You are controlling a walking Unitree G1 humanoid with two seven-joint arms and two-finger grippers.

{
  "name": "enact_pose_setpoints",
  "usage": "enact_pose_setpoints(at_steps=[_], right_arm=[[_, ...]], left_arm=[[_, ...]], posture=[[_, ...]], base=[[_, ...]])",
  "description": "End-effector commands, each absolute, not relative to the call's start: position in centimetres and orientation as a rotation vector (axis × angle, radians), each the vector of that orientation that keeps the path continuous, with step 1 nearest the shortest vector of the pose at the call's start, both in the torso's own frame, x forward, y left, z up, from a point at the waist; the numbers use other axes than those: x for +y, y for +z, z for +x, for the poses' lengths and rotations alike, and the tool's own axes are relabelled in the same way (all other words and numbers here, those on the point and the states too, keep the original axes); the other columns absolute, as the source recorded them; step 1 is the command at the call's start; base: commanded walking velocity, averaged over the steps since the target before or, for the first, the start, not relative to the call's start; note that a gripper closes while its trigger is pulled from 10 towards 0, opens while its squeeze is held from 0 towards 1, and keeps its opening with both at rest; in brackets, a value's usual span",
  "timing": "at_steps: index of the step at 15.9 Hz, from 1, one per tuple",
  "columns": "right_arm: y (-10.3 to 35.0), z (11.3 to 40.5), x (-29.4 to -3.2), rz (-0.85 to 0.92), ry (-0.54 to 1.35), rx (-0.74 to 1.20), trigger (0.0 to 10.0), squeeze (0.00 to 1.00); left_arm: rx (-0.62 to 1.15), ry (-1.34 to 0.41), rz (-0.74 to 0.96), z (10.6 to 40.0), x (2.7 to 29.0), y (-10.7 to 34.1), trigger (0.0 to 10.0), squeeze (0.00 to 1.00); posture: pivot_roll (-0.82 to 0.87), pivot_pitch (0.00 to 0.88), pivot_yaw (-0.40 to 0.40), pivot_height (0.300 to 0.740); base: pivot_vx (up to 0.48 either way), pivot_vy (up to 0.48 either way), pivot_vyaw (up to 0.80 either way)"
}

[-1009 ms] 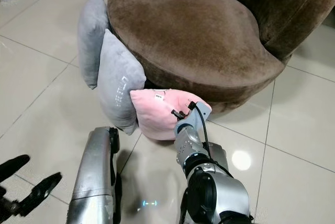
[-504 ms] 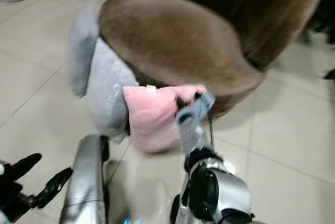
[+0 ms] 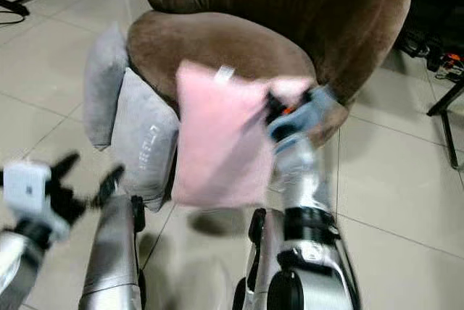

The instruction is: Move the pillow to the sofa from floor

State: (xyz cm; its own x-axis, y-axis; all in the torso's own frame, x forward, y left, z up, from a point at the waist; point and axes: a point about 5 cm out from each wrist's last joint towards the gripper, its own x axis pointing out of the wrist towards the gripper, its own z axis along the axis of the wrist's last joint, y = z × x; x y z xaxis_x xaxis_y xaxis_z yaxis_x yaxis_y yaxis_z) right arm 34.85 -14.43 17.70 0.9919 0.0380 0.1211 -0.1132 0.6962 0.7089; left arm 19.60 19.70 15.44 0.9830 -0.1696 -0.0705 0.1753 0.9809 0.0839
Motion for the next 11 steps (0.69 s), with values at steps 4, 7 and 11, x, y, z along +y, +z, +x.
enact_pose_setpoints(at_steps=[4, 7, 11], right_arm=[[24.6, 32.7, -15.0, 0.718, 0.141, -0.335, 10.0, 0.00], [24.6, 31.6, -14.2, 0.599, 0.159, -0.285, 10.0, 0.00], [23.7, 30.7, -14.0, 0.604, 0.138, -0.222, 10.0, 0.00]], left_arm=[[-0.017, -0.067, 0.139, 21.0, 19.2, 16.5, 10.0, 0.00], [-0.097, -0.049, 0.197, 22.9, 18.0, 17.8, 10.0, 0.00], [-0.088, -0.048, 0.220, 23.2, 17.9, 17.4, 10.0, 0.00]], posture=[[0.09, 0.000, -0.086, 0.460], [0.06, 0.000, -0.058, 0.480], [0.04, 0.000, -0.031, 0.515]], base=[[0.000, 0.000, 0.00], [0.000, 0.000, 0.00], [0.000, 0.000, 0.00]])
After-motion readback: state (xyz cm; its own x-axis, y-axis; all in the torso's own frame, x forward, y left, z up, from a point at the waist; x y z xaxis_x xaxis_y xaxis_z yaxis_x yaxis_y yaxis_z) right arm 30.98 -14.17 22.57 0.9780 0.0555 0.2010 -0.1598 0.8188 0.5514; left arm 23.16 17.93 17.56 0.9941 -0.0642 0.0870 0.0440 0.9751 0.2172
